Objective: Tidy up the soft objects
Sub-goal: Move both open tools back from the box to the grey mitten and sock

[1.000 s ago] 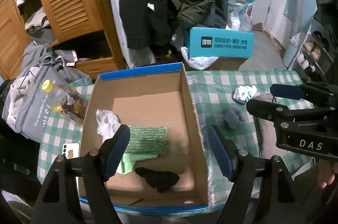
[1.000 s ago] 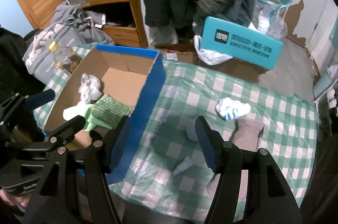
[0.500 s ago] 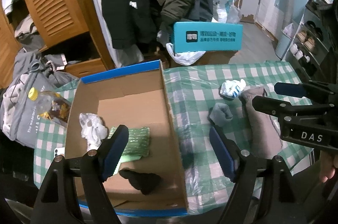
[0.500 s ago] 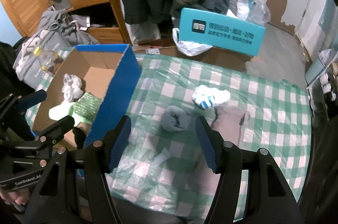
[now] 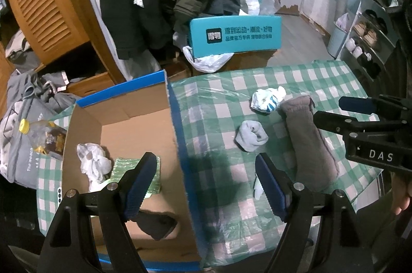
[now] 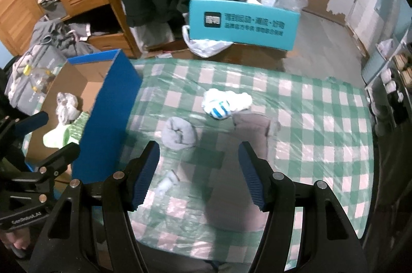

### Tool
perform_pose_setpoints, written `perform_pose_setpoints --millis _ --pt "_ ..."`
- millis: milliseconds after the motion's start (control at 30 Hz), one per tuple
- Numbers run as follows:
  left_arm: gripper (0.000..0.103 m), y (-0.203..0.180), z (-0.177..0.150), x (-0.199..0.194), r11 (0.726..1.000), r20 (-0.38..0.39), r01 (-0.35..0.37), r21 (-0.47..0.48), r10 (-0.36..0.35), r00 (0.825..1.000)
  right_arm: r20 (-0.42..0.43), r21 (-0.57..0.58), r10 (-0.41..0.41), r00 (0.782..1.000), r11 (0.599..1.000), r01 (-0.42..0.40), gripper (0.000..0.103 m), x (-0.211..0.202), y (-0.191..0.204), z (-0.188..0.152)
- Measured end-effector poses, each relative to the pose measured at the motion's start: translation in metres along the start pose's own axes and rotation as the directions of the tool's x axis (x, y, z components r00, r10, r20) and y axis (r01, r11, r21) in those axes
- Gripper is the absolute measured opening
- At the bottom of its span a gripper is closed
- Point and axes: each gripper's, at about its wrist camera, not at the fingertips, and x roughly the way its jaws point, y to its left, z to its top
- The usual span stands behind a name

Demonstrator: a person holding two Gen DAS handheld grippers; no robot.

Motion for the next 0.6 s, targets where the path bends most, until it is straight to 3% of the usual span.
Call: perform_pose_setpoints --millis 600 --pt "0.080 -0.032 0.009 0.033 0.998 -0.070 0.054 0.032 -0.051 0.996 -0.061 0.073 -0.038 0.997 0.996 0.042 0.063 0.023 -0.051 -0.013"
